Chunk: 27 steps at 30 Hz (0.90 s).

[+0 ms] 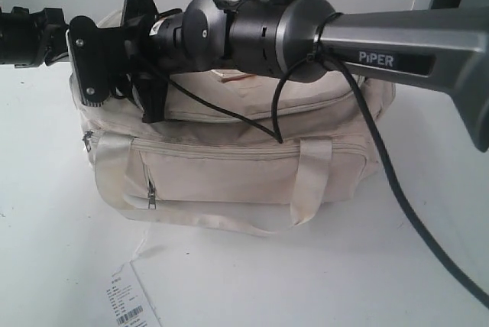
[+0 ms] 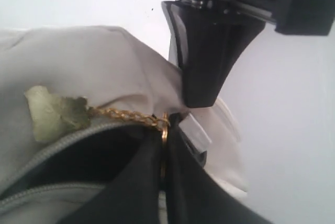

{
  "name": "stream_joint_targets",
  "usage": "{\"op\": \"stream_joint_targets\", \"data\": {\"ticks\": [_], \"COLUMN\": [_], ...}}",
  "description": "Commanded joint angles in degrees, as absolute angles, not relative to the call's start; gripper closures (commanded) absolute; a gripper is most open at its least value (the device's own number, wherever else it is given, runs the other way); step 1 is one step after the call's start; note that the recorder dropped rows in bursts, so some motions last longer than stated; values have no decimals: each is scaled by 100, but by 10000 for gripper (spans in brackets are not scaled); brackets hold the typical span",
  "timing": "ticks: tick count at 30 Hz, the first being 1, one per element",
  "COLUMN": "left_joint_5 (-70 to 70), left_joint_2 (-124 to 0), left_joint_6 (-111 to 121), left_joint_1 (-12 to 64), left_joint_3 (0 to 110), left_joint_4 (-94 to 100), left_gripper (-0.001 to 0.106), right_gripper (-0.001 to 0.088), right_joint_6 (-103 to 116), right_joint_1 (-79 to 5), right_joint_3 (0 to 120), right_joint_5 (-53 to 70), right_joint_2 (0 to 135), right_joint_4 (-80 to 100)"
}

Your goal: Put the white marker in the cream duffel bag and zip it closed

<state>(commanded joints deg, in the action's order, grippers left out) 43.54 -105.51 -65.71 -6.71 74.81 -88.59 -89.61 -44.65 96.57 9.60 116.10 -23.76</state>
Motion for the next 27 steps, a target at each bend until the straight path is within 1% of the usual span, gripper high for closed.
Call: {"op": "stream_joint_targets", "data": {"ticks": [8,16,20,27], "left_joint_5": [4265,4301,4301,4290], "left_joint_2": [-10551,-10551,-10551,-10551], "left_joint_6": [-6571,-6571,-6571,-6571], "left_joint_1": [-671,-671,-671,-671], "left_joint_3": [7481,7481,7481,7481], "left_joint_4": [-8821,-8821,-8821,-8821], "left_gripper": [1053,1053,1053,1053], "right_gripper": [868,868,868,868], "right_joint_6": [-8422,-7258,-7136,-6865], "right_joint_1": [-4465,-4465,-4465,-4465], "right_joint_3": [9657,9657,9657,9657], "right_joint_5": [1257,1669,1963,1971], "right_joint_2": [11284,11194,11194,11190], "right_joint_4": [-2381,-2390,-2390,-2390]}}
